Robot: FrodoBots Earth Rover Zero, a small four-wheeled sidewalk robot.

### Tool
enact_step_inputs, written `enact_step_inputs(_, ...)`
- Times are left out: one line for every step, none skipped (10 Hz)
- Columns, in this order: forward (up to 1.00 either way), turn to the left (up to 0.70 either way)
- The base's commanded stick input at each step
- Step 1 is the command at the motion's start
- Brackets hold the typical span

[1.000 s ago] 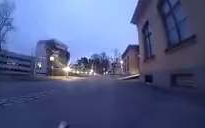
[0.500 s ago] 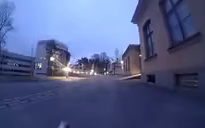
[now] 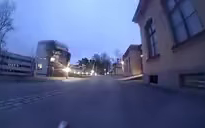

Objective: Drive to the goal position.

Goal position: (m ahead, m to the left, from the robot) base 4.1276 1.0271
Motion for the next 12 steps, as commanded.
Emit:
enact_step_inputs(0.5, 0.0)
enact_step_inputs(0.5, 0.0)
enact_step_inputs(0.5, 0.0)
enact_step_inputs(0.5, 0.0)
enact_step_inputs(0.5, 0.0)
enact_step_inputs(0.5, 0.0)
enact_step_inputs(0.5, 0.0)
enact_step_inputs(0.5, 0.0)
enact_step_inputs(0.5, 0.0)
enact_step_inputs(0.5, 0.0)
enact_step_inputs(0.5, 0.0)
enact_step_inputs(0.5, 0.0)
